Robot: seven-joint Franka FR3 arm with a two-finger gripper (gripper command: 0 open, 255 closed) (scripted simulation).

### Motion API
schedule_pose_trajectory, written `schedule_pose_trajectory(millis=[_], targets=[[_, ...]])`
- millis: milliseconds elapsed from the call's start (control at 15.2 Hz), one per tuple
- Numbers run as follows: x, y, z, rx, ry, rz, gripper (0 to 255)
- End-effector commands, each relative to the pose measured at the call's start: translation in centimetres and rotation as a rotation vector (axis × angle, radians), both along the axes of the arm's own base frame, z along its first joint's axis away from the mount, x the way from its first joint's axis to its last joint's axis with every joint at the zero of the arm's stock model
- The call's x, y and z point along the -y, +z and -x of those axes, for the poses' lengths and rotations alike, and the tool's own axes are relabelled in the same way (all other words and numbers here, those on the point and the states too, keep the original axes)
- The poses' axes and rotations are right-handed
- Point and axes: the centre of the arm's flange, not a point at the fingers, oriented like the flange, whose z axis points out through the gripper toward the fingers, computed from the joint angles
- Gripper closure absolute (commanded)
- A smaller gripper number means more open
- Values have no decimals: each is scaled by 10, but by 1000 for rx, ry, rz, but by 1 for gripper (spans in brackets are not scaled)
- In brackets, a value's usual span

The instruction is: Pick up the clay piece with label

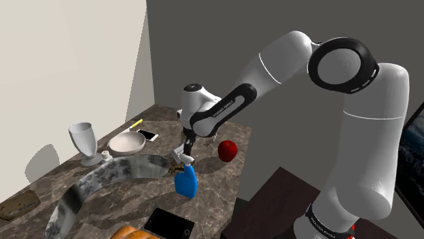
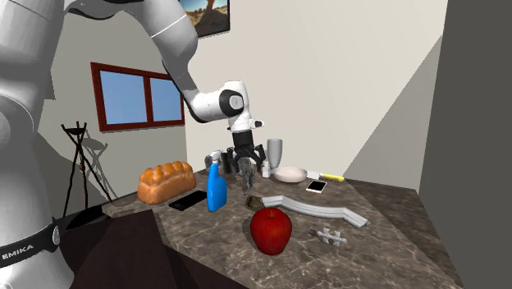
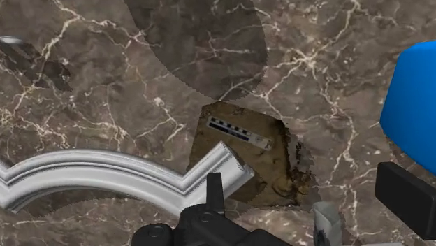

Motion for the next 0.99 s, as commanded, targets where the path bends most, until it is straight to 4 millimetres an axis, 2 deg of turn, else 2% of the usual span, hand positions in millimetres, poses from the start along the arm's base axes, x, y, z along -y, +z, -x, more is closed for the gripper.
schedule_pose_trajectory(millis=[0, 396, 924], targets=[[-11, -23, -10, -9, 40, 8, 0], [-42, -94, -34, -38, 154, 33, 0], [-44, -137, -35, -39, 159, 34, 0]])
